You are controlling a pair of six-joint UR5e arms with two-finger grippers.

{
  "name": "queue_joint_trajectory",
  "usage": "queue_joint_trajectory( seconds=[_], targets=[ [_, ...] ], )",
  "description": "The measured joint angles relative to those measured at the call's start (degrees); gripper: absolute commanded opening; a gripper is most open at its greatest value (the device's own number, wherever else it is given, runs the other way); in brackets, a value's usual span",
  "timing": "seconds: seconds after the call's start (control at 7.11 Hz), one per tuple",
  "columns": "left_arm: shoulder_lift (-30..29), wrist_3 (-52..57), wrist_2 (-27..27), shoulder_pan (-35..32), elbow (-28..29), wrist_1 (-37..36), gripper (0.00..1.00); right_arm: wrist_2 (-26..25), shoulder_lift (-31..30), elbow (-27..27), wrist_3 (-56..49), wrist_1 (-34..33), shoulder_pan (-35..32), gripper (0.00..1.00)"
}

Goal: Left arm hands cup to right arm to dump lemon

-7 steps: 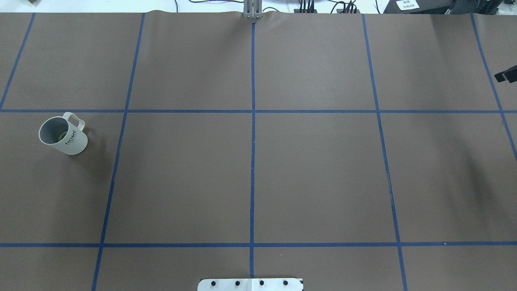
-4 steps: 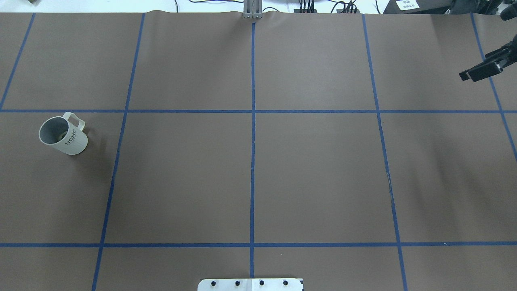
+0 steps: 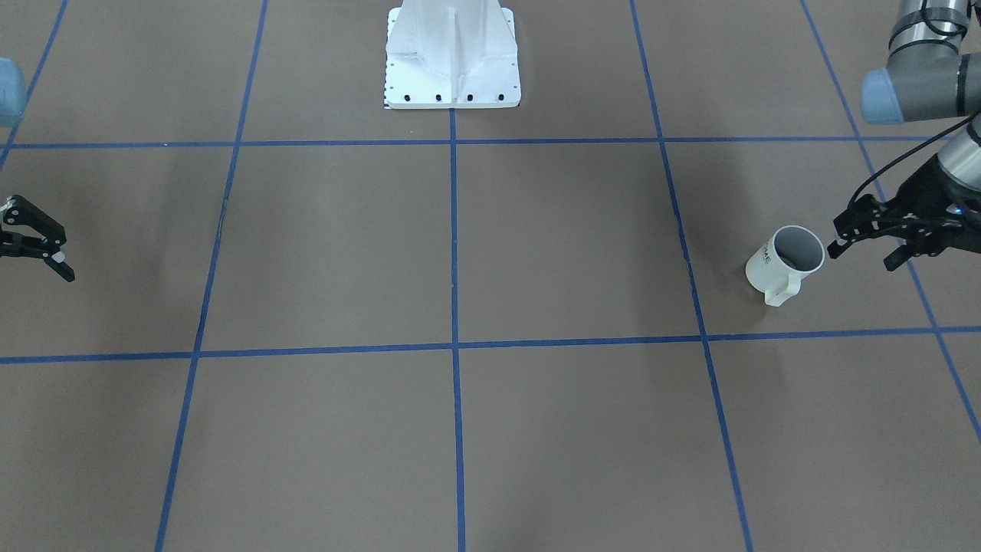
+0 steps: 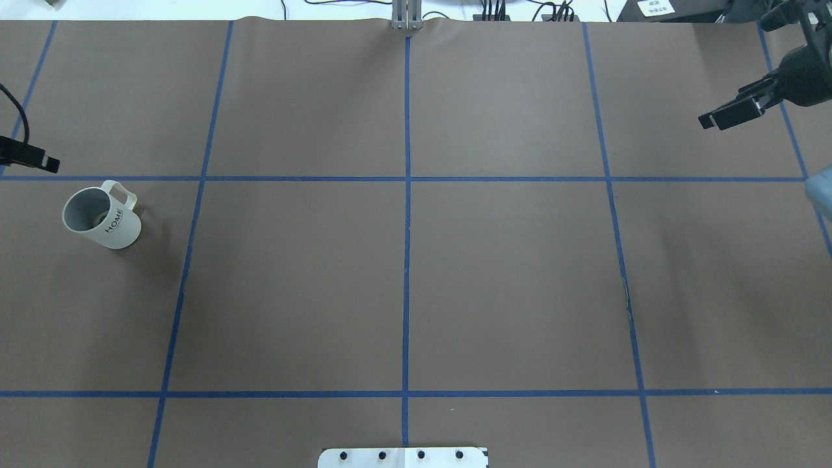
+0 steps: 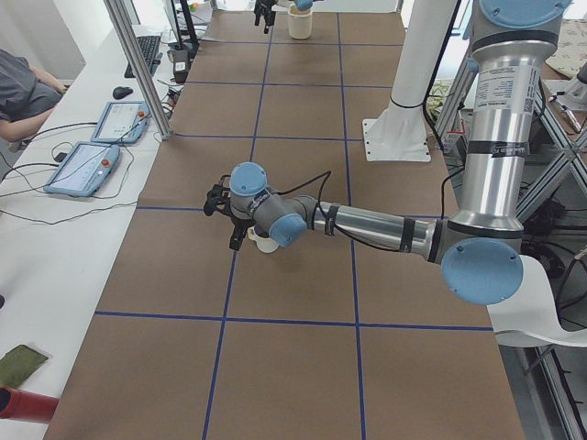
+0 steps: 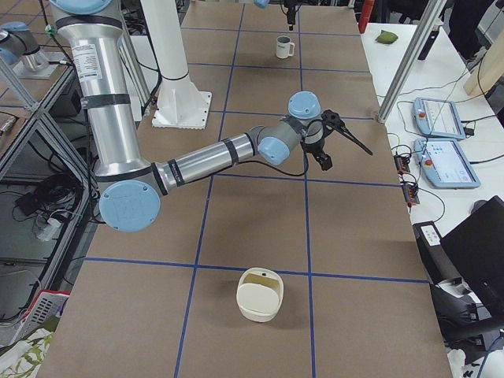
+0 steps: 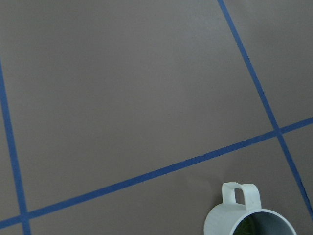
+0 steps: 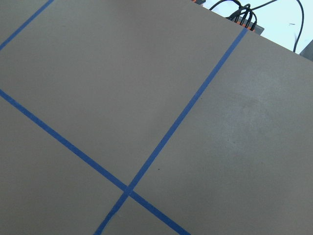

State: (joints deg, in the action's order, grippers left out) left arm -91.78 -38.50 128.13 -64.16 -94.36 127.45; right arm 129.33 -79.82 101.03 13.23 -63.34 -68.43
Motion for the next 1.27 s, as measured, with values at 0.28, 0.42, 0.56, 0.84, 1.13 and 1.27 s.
queue_joint_trajectory(
  seconds=[0.28,0.42,0.56,0.84,1.13,1.27],
  targets=[
    [1.5,-2.3,-2.2,2.8,-0.1,1.1,0.89,0.0,0.0,0.0,0.1,0.3,0.2,1.00],
    [2.3,-2.3,-2.5,3.5,-0.1,1.8,0.60,0.0,0.0,0.0,0.1,0.3,0.2,1.00],
    [3.0,-2.3,-2.6,4.1,-0.2,2.8,0.27,0.0,0.0,0.0,0.1,0.3,0.2,1.00],
    [3.9,-2.4,-2.7,5.1,-0.2,3.9,0.00,0.0,-0.1,0.0,0.1,0.3,0.3,1.00],
    [3.9,-2.6,-2.7,5.6,-0.4,4.1,0.00,0.0,-0.1,0.0,0.1,0.3,0.3,1.00],
    [3.9,-2.7,-2.7,5.6,-0.9,4.1,0.00,0.0,-0.2,0.0,0.0,0.7,0.3,1.00]
  ],
)
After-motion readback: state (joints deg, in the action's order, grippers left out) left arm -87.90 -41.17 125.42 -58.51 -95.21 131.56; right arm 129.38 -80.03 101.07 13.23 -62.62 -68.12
